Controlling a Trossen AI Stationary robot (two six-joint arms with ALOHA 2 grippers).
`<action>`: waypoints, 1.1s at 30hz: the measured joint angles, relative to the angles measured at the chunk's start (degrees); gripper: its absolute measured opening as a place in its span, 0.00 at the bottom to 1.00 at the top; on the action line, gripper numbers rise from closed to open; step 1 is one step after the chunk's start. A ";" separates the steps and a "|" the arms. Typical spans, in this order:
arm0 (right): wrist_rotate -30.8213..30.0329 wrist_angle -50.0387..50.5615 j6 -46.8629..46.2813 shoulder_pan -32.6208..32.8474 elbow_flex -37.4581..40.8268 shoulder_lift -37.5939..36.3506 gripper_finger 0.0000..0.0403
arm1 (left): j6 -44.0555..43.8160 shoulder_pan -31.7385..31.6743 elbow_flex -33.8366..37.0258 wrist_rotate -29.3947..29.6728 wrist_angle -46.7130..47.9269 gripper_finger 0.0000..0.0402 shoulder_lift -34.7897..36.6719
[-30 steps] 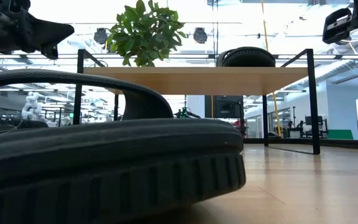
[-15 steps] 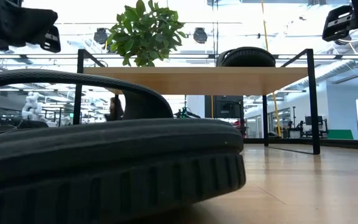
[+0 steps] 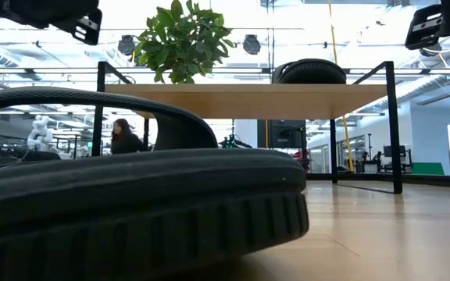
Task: Pick and place slides into the shelf
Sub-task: Put the middle black slide on the shelf
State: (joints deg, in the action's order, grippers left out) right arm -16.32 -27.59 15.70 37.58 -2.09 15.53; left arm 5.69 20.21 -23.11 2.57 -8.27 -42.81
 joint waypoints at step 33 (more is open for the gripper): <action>-0.04 -0.05 1.27 0.01 0.03 0.00 0.00 | -19.56 19.69 -8.40 12.05 -12.65 0.07 -33.21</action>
State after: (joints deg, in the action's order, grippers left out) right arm -16.36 -27.64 16.98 37.59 -2.06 15.53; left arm -13.87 39.90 -31.50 14.62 -20.92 -76.02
